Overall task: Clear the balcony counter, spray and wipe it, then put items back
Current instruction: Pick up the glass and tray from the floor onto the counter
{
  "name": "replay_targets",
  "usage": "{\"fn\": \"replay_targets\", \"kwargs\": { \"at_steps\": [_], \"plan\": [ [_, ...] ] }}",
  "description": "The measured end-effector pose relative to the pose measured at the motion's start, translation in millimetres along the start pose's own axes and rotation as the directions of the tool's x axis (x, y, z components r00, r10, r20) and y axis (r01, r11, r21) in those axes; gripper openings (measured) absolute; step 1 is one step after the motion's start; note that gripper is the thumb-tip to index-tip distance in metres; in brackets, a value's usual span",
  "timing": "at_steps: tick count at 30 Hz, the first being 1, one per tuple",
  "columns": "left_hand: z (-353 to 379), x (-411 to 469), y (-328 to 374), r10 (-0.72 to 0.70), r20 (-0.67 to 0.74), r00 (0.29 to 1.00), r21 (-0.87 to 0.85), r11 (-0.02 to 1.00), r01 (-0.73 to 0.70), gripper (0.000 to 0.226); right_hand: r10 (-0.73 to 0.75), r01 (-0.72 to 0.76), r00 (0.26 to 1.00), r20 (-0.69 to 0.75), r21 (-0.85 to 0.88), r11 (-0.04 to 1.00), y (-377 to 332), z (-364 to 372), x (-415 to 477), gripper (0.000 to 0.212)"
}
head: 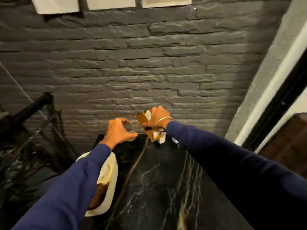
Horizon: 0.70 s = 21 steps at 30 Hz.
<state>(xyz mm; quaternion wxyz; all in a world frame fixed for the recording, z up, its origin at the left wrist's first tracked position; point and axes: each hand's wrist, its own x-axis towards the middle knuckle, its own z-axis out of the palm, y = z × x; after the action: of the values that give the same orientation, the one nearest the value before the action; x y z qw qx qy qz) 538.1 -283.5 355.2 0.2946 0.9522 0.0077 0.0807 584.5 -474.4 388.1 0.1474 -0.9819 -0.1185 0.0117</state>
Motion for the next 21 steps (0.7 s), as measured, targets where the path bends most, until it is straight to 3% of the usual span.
{"fn": "replay_targets", "kwargs": {
  "at_steps": [6, 10, 14, 21],
  "plan": [
    [106, 63, 66, 0.029, 0.18, 0.983, -0.013, 1.0, -0.027, 0.056, 0.226, -0.226, 0.973, 0.038, -0.013, 0.974, 143, -11, 22, 0.061],
    [162, 89, 84, 0.017, 0.275, 0.961, 0.007, 1.0, -0.019, 0.052, 0.305, -0.311, 0.948, 0.087, 0.071, 0.948, 217, -4, 27, 0.046],
    [206, 106, 91, 0.008, 0.357, 0.934, 0.018, 1.0, -0.015, 0.055, 0.41, -0.427, 0.901, 0.14, 0.128, 0.895, 271, 19, 30, 0.036],
    [281, 143, 99, 0.034, 0.499, 0.866, 0.059, 0.996, -0.073, 0.069, 0.537, -0.58, 0.8, 0.269, 0.115, 0.806, 337, 72, 38, 0.043]
  ]
}}
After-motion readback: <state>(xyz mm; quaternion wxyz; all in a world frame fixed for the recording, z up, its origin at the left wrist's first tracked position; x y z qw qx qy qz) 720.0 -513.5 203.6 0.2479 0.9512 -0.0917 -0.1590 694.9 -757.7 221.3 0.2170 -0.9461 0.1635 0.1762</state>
